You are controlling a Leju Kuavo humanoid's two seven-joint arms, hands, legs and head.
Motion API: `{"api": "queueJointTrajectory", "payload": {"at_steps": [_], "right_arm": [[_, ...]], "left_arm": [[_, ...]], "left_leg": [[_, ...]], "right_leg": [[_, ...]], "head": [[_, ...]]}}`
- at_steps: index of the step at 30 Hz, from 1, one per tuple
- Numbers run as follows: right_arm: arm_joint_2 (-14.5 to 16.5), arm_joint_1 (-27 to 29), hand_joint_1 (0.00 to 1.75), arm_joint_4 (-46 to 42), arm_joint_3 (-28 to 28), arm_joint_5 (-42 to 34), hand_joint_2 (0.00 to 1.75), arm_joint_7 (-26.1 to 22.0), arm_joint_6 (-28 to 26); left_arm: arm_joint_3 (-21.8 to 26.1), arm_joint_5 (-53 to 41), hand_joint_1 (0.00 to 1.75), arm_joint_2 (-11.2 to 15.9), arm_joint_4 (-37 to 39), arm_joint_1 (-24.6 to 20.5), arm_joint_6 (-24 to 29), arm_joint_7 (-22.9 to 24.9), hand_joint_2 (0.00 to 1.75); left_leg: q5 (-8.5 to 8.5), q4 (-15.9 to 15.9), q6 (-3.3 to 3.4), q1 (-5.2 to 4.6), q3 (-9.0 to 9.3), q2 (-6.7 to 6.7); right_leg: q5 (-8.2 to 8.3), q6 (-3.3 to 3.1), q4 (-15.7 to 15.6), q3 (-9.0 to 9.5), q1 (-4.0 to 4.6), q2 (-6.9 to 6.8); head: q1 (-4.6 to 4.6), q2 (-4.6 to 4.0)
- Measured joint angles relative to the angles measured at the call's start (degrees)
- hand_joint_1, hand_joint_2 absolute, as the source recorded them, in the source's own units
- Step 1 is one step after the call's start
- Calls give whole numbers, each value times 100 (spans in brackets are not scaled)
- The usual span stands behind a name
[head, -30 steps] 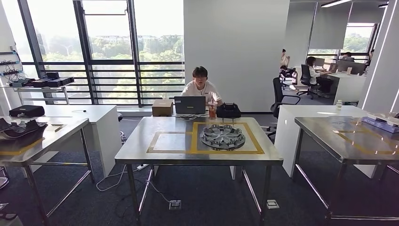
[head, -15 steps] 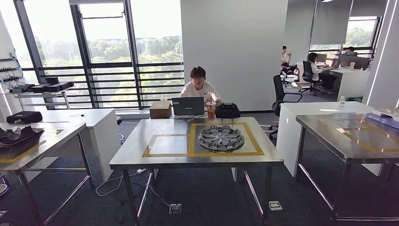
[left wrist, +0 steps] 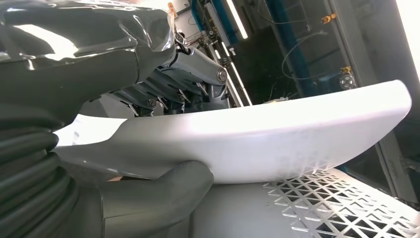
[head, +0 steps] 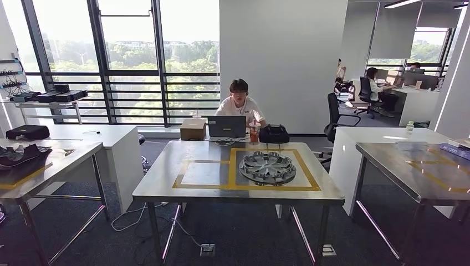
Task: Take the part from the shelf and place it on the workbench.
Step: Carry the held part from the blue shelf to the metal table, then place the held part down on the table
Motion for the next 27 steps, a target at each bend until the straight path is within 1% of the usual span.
{"api": "queueJointTrajectory", "payload": {"at_steps": [1, 2, 3, 4, 5, 6, 7, 9, 11, 12, 13, 15, 16, 17, 18, 19, 20, 21, 22, 23, 24, 25, 26, 27], "right_arm": [[-3, -2, 0, 0, 22, -28, 0, -17, -17], [-7, -2, 0, 0, 47, -65, 0, -33, -36], [-13, -3, 0, 0, 78, -107, 0, -49, -50], [-21, -6, 0, 0, 109, -149, 0, -62, -61], [-31, -12, 0, 0, 140, -188, 0, -72, -68], [-42, -22, 0, 0, 171, -215, 0, -79, -72], [-49, -33, 0, 0, 200, -234, 0, -81, -70], [-55, -51, 0, 0, 266, -259, 0, -61, -54], [-54, -54, 0, -2, 333, -278, 0, -19, -26], [-54, -53, 0, -3, 367, -292, 0, 3, -12], [-54, -51, 0, -4, 401, -312, 0, 32, 4], [-55, -52, 0, -4, 468, -362, 0, 93, 40], [-54, -48, 0, -3, 502, -386, 0, 121, 56], [-55, -40, 0, -3, 532, -410, 0, 144, 69], [-56, -28, 0, -2, 562, -435, 0, 162, 80], [-57, -14, 0, -2, 590, -460, 0, 174, 91], [-59, -5, 0, -2, 620, -490, 0, 185, 103], [-60, 0, 0, -1, 650, -522, 0, 193, 110], [-62, 3, 0, -1, 681, -552, 0, 198, 115], [-65, 6, 0, 0, 712, -580, 0, 196, 116], [-68, 10, 0, 0, 741, -601, 0, 183, 118], [-72, 16, 0, 0, 772, -617, 0, 161, 121], [-76, 21, 0, 0, 802, -627, 0, 130, 124], [-81, 22, 0, 0, 835, -633, 0, 91, 126]], "left_arm": [[-1, 14, 131, -6, 0, 2, 1, 19, 175], [0, 27, 131, -10, 0, 2, 1, 34, 175], [1, 40, 131, -15, -1, 1, 1, 45, 175], [2, 48, 131, -22, -1, 0, 0, 57, 175], [3, 49, 131, -29, 0, 0, 0, 67, 175], [3, 51, 131, -35, 1, -2, 0, 77, 175], [3, 53, 131, -38, 1, -4, 1, 85, 175], [3, 58, 131, -49, -3, 10, 16, 124, 175], [2, 58, 131, -73, -38, 62, 66, 182, 175], [-2, 57, 131, -84, -63, 89, 100, 203, 175], [-10, 57, 131, -88, -85, 110, 133, 216, 175], [-36, 72, 131, -86, -101, 147, 182, 220, 175], [-47, 82, 131, -84, -101, 170, 195, 219, 175], [-54, 91, 131, -83, -101, 189, 203, 215, 175], [-58, 93, 131, -82, -101, 198, 206, 205, 175], [-59, 91, 131, -81, -100, 191, 204, 187, 175], [-59, 89, 131, -79, -99, 171, 199, 163, 175], [-57, 89, 131, -78, -97, 152, 189, 144, 175], [-55, 92, 131, -79, -97, 145, 176, 132, 175], [-51, 96, 131, -82, -98, 155, 165, 133, 175], [-49, 98, 131, -86, -104, 177, 157, 146, 175], [-45, 99, 131, -91, -117, 199, 154, 161, 175], [-42, 99, 131, -97, -129, 212, 154, 178, 175], [-40, 99, 131, -107, -140, 216, 154, 191, 175]], "left_leg": [[-29, 3, 11, -14, 20, -11], [-63, 9, 13, -24, 51, -25], [-105, 19, 5, -29, 96, -37], [-156, 37, -10, -31, 144, -45], [-222, 73, -34, -46, 172, -48], [-289, 108, -59, -60, 189, -51], [-346, 136, -83, -74, 195, -53], [-421, 157, -127, -79, 203, -50], [-503, 258, -191, -55, 182, -37], [-608, 445, -234, -36, 96, -30], [-753, 752, -279, -10, -63, -26], [-1043, 1515, -348, 44, -520, -14], [-1080, 1781, -367, 67, -715, -6], [-1004, 1850, -374, 86, -817, 1], [-823, 1712, -373, 99, -815, 9], [-558, 1358, -358, 105, -693, 13], [-305, 927, -328, 99, -524, 19], [-129, 567, -297, 84, -374, 26], [-36, 326, -264, 63, -274, 30], [-29, 233, -234, 39, -239, 32], [-46, 227, -211, 19, -237, 29], [-34, 188, -176, 25, -207, 23], [-16, 136, -140, 30, -158, 19], [4, 83, -100, 38, -103, 17]], "right_leg": [[-9, 18, 233, -203, 1, 0], [84, 55, 242, -293, 1, -1], [277, 103, -2, -250, 1, -1], [519, 151, -405, -118, 0, -3], [738, 168, -819, 47, 7, -5], [887, 143, -1133, 185, 11, -6], [951, 93, -1297, 265, 19, -6], [937, -27, -1339, 307, 31, -3], [912, -98, -1348, 336, 9, 3], [897, -131, -1354, 358, -9, 4], [881, -159, -1357, 379, -18, 5], [838, -188, -1355, 418, -17, 5], [815, -188, -1355, 440, -17, 7], [789, -180, -1354, 470, -17, 9], [763, -169, -1355, 508, -18, 13], [734, -154, -1356, 554, -17, 17], [707, -137, -1359, 595, -17, 20], [683, -114, -1362, 625, -7, 24], [660, -87, -1366, 642, -2, 25], [644, -56, -1372, 649, -2, 26], [633, -20, -1386, 659, -1, 25], [621, 12, -1394, 664, -5, 15], [602, 35, -1370, 662, -5, 7], [542, 39, -1250, 606, 0, 1]], "head": [[7, 0], [10, -1], [16, -1], [18, -1], [25, -2], [26, -2], [25, -2], [13, -3], [3, -2], [-3, -2], [-8, -1], [-20, -2], [-25, -2], [-29, -2], [-33, -2], [-37, -1], [-39, -2], [-39, -2], [-42, -2], [-39, -2], [-39, -2], [-39, -1], [-32, -1], [-29, -1]]}}
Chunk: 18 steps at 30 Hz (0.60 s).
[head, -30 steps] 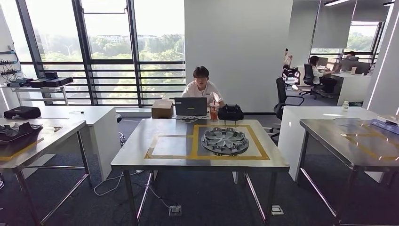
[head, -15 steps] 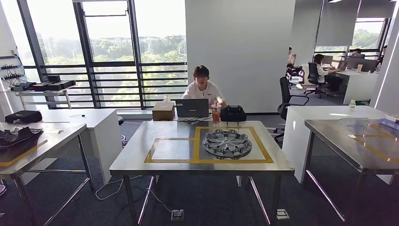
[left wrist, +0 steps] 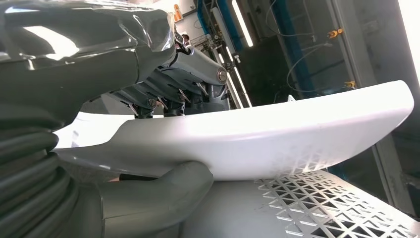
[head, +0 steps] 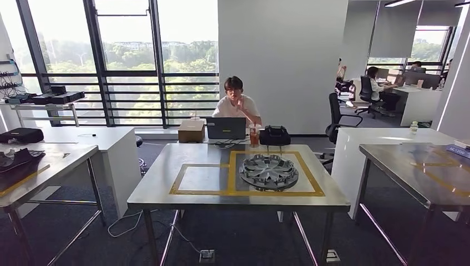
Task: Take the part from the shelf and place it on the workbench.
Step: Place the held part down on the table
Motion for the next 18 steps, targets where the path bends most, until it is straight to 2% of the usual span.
{"api": "queueJointTrajectory", "payload": {"at_steps": [1, 3, 4, 5, 6, 8, 10, 11, 12, 14, 15, 16, 18], "right_arm": [[-4, 0, 0, 0, 33, -3, 0, -37, -2], [-11, 1, 0, 0, 103, -3, 0, -125, -9], [-11, 5, 0, 0, 134, -3, 0, -176, -12], [-11, 12, 0, 0, 166, -8, 0, -238, -13], [-11, 18, 0, 0, 195, -19, 0, -305, -12], [-11, 22, 0, 0, 231, -41, 0, -391, -11], [-12, 21, 0, 0, 237, -47, 0, -407, -12], [-16, 18, 0, 0, 248, -58, 0, -427, -15], [-18, 13, 0, 0, 262, -87, 0, -453, -17], [-14, -2, 0, 0, 294, -165, 0, -506, -23], [-8, -6, 0, 0, 300, -196, 0, -514, -23], [-4, -8, 0, 0, 302, -213, 0, -516, -23], [-3, -10, 0, 0, 303, -232, 0, -518, -26]], "left_arm": [[2, 0, 131, -11, -8, 4, -1, 11, 175], [1, -1, 131, -27, -8, 22, -1, 27, 175], [0, -1, 131, -27, -6, 32, -2, 24, 175], [-2, -2, 131, -23, 4, 27, -6, 5, 175], [-3, -2, 131, -16, 21, 6, -20, -23, 175], [-3, -2, 131, -3, 53, -38, -48, -74, 175], [-2, -2, 131, 0, 62, -50, -58, -84, 175], [1, -2, 131, 4, 73, -64, -73, -92, 175], [7, -1, 131, 11, 93, -83, -96, -104, 175], [17, -16, 131, 26, 140, -130, -144, -130, 175], [20, -28, 131, 30, 153, -144, -153, -133, 175], [21, -42, 131, 33, 157, -155, -151, -134, 175], [22, -53, 131, 36, 157, -160, -137, -126, 175]], "left_leg": [[15, -47, 36, 9, 52, 0], [-1, -58, 83, -18, 77, 0], [-16, -55, 93, -30, 81, -6], [-35, -50, 96, -39, 91, -16], [-57, -41, 93, -43, 105, -29], [-88, -25, 80, -43, 131, -47], [-96, -20, 76, -43, 137, -50], [-118, -2, 63, -42, 147, -51], [-163, 31, 36, -56, 154, -52], [-273, 102, -39, -76, 176, -42], [-330, 153, -80, -81, 164, -33], [-401, 259, -116, -67, 124, -22], [-654, 787, -193, -30, -136, -12]], "right_leg": [[-103, -12, 247, -128, 5, -5], [-378, -46, 1029, -571, 4, -3], [-459, -39, 1362, -788, 3, -2], [-447, -10, 1507, -917, 3, -3], [-346, 32, 1428, -931, 2, -3], [-128, 98, 1091, -827, 0, -4], [-68, 112, 974, -779, -1, -4], [32, 129, 735, -669, -6, -6], [135, 103, 469, -538, -6, -6], [324, -4, -48, -280, -8, 2], [318, -84, -78, -247, -13, 10], [303, -130, -80, -229, -21, 17], [276, -181, -84, -187, -34, 27]], "head": [[13, 1], [31, -1], [39, -1], [40, -1], [45, -1], [52, -1], [55, -1], [57, -1], [57, -1], [50, -1], [44, -1], [33, -1], [17, -2]]}}
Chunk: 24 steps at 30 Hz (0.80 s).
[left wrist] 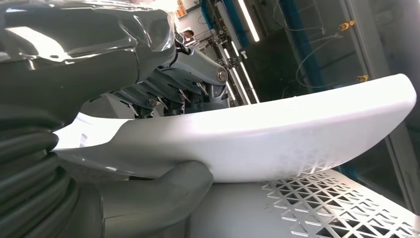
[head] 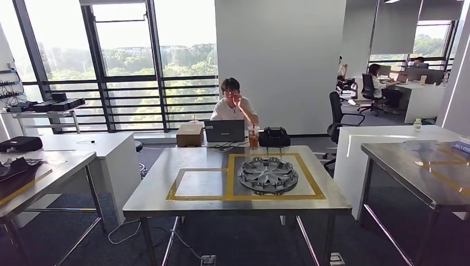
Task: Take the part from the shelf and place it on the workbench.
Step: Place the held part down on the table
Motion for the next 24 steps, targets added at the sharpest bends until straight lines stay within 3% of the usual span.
{"api": "queueJointTrajectory", "payload": {"at_steps": [2, 4, 5, 7, 8, 11, 13, 15, 17, 18, 19, 20, 22, 24], "right_arm": [[1, -3, 0, 0, 6, -17, 0, -1, -7], [3, 1, 0, 0, 26, -33, 0, 1, -25], [6, 1, 0, 0, 43, -46, 0, 6, -33], [27, -4, 0, 0, 78, -74, 0, 20, -42], [39, -8, 0, 0, 94, -87, 0, 26, -43], [69, -11, 0, 0, 133, -112, 0, 26, -41], [79, -13, 0, 0, 149, -122, 0, 18, -36], [74, -16, 0, 0, 160, -129, 0, 10, -34], [63, -11, 0, 0, 168, -131, 0, 9, -34], [60, -6, 0, 0, 171, -135, 0, 10, -34], [60, -2, 0, 0, 174, -148, 0, 11, -35], [61, -2, 0, 0, 177, -167, 0, 14, -36], [67, -7, 0, 0, 185, -225, 0, 25, -40], [80, -13, 0, 0, 201, -282, 0, 47, -49]], "left_arm": [[-14, -11, 131, 1, -2, 39, 38, 36, 175], [-50, -23, 131, 7, -4, 66, 95, 67, 175], [-66, -24, 131, 13, -4, 46, 116, 66, 175], [-81, -10, 131, 26, 2, -45, 129, 54, 175], [-86, 1, 131, 32, 7, -93, 126, 46, 175], [-109, 25, 131, 49, 20, -168, 114, 40, 175], [-119, 40, 131, 54, 21, -190, 107, 40, 175], [-134, 46, 131, 51, 23, -222, 100, 40, 175], [-155, 46, 131, 52, 35, -236, 96, 40, 175], [-163, 47, 131, 53, 40, -233, 96, 40, 175], [-169, 48, 131, 54, 44, -231, 95, 40, 175], [-174, 49, 131, 54, 46, -231, 92, 40, 175], [-179, 51, 131, 52, 46, -233, 88, 42, 175], [-184, 55, 131, 51, 50, -235, 86, 46, 175]], "left_leg": [[-247, 728, -51, 41, -428, 1], [-169, 942, -58, 63, -649, 2], [23, 720, -41, 65, -590, 3], [461, -40, 39, 43, -277, 2], [589, -363, 81, 23, -134, 6], [602, -644, 163, -30, -5, 16], [637, -762, 218, -9, 101, 15], [675, -873, 267, 15, 206, 22], [662, -880, 293, -3, 221, 24], [647, -875, 295, -8, 224, 20], [628, -867, 292, -10, 231, 15], [605, -853, 278, -8, 243, 9], [526, -784, 228, -8, 264, 3], [428, -691, 166, -34, 257, 2]], "right_leg": [[-29, -31, 2, 25, 6, 12], [-59, -39, 2, 57, 13, 29], [-77, -35, 2, 83, 18, 38], [-110, -20, -3, 139, 37, 55], [-125, -6, -5, 153, 49, 61], [-151, 80, -31, 166, 49, 67], [-188, 125, 4, 163, 42, 53], [-365, 114, 408, -43, 44, 34], [-630, 102, 1195, -498, 42, 27], [-688, 121, 1485, -692, 38, 26], [-657, 159, 1579, -789, 34, 24], [-530, 211, 1420, -754, 27, 19], [-165, 305, 650, -432, 7, -14], [35, 261, 111, -169, 1, -33]], "head": [[-11, 1], [-21, 0], [-25, 0], [-29, -1], [-31, -1], [-32, 0], [-28, 1], [-9, 2], [7, 0], [14, 0], [15, 0], [21, 1], [35, 0], [37, -1]]}}
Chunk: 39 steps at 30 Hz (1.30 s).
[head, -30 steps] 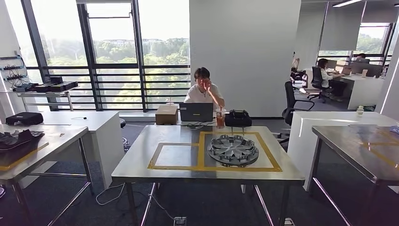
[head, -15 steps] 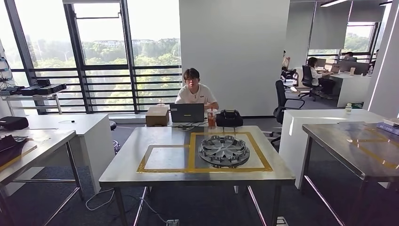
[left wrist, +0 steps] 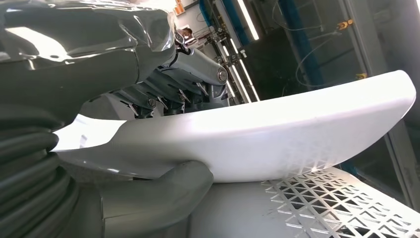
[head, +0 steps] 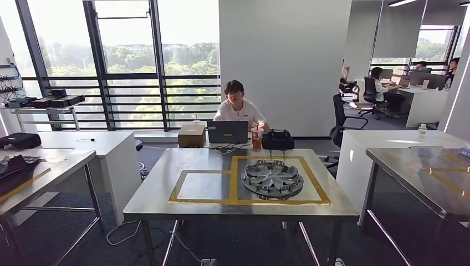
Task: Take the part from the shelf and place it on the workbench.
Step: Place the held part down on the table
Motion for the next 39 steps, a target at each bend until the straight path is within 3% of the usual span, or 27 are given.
{"api": "queueJointTrajectory", "payload": {"at_steps": [2, 5, 8, 9, 10, 11, 13, 15, 17, 20, 21, 23, 25, 26, 28, 29, 31, 33, 35, 37, 39], "right_arm": [[18, -1, 0, 0, 30, -36, 0, 15, -5], [28, 6, 0, 0, 72, -61, 0, 10, -2], [21, 5, 0, 0, 101, -103, 0, -11, 3], [21, 5, 0, 0, 112, -117, 0, -16, 3], [21, 6, 0, 0, 122, -128, 0, -18, 3], [22, 6, 0, 0, 129, -138, 0, -18, 3], [31, 3, 0, 0, 143, -152, 0, -18, 0], [54, -2, 0, 0, 161, -169, 0, -18, -5], [70, -3, 0, 0, 181, -192, 0, -15, -14], [81, -9, 0, 0, 217, -226, 0, 3, -25], [80, -11, 0, 0, 227, -238, 0, 11, -29], [69, -5, 0, 0, 246, -260, 0, 21, -38], [58, 5, 0, 0, 269, -285, 0, 25, -43], [55, 8, 0, 0, 282, -301, 0, 25, -43], [48, 3, 0, 0, 310, -332, 0, 26, -46], [50, -3, 0, 0, 325, -348, 0, 27, -50], [53, -11, 0, 0, 353, -381, 0, 32, -62], [61, -11, 0, 0, 381, -409, 0, 34, -71], [74, -8, 0, 1, 402, -434, 0, 34, -78], [74, -8, 0, 2, 417, -451, 0, 34, -83], [67, -4, 0, 2, 438, -461, 0, 34, -84]], "left_arm": [[-7, 5, 131, 0, 4, -4, 0, 4, 175], [-9, 33, 131, 6, 2, -15, -1, 3, 175], [-17, 65, 131, 24, 3, -16, -2, 4, 175], [-23, 66, 131, 28, 4, -13, -2, 5, 175], [-27, 66, 131, 32, 4, -12, -2, 5, 175], [-28, 66, 131, 33, 5, -12, -2, 5, 175], [-28, 66, 131, 32, 5, -20, -2, 5, 175], [-27, 66, 131, 31, 5, -30, 1, 8, 175], [-26, 60, 131, 30, 5, -33, 7, 13, 175], [-25, 26, 131, 23, -2, -35, 24, 17, 175], [-25, 9, 131, 20, -4, -36, 36, 17, 175], [-26, -23, 131, 17, -3, -29, 65, 18, 175], [-27, -37, 131, 19, -2, -15, 91, 18, 175], [-28, -39, 131, 21, -2, -13, 100, 18, 175], [-28, -42, 131, 24, -2, -12, 109, 18, 175], [-28, -44, 131, 25, -3, -12, 111, 18, 175], [-28, -48, 131, 26, -3, -12, 116, 16, 175], [-28, -51, 131, 26, -2, -12, 120, 14, 175], [-28, -54, 131, 27, -3, -14, 120, 14, 175], [-27, -51, 131, 31, -4, -14, 120, 14, 175], [-27, -44, 131, 41, -3, -2, 119, 13, 175]], "left_leg": [[-56, 38, -39, -15, -4, 4], [-210, 250, -114, 26, -91, 17], [-642, 1273, -205, 74, -626, 20], [-709, 1578, -214, 86, -819, 20], [-669, 1701, -212, 94, -933, 21], [-517, 1599, -195, 95, -934, 21], [-42, 876, -103, 70, -659, 19], [197, 255, 8, 25, -378, 27], [175, 100, 62, -13, -303, 29], [236, -85, 112, 8, -159, 29], [261, -150, 128, 22, -102, 33], [267, -182, 149, 18, -74, 35], [246, -171, 148, 14, -72, 25], [230, -157, 138, 18, -70, 18], [170, -85, 86, 31, -69, 6], [123, -27, 47, 22, -82, 1], [42, 74, -19, -4, -112, -2], [11, 106, -53, -3, -122, 3], [-73, 209, -97, 25, -170, 12], [-354, 689, -161, 57, -396, 18], [-677, 1445, -199, 82, -767, 20]], "right_leg": [[1, -113, -66, 51, 19, 9], [-33, -210, -73, 94, -5, 18], [-79, -280, -76, 148, -2, 21], [-95, -292, -76, 164, 6, 22], [-114, -298, -75, 186, 16, 26], [-133, -300, -76, 216, 26, 33], [-173, -296, -83, 288, 45, 52], [-203, -269, -93, 325, 68, 65], [-216, -212, -114, 333, 68, 65], [-272, -153, -47, 313, 64, 47], [-363, -156, 157, 210, 65, 41], [-629, -162, 878, -188, 56, 38], [-742, -110, 1431, -540, 40, 37], [-667, -57, 1404, -570, 27, 34], [-321, 70, 719, -298, -17, 15], [-174, 93, 358, -126, -27, 4], [-54, 12, 1, 58, -32, -1], [-64, -117, 13, 56, -18, 14], [-62, -183, 5, 65, -26, 19], [-65, -222, 0, 75, -34, 22], [-72, -237, 1, 74, -21, 21]], "head": [[-16, 0], [-34, 0], [-53, 0], [-56, -1], [-60, -1], [-62, 0], [-68, 0], [-71, 0], [-67, 1], [-63, 1], [-53, 1], [-39, 0], [-28, 0], [-25, 0], [-13, -1], [-4, -1], [-8, -1], [-25, 0], [-34, 1], [-46, 0], [-57, -1]]}}
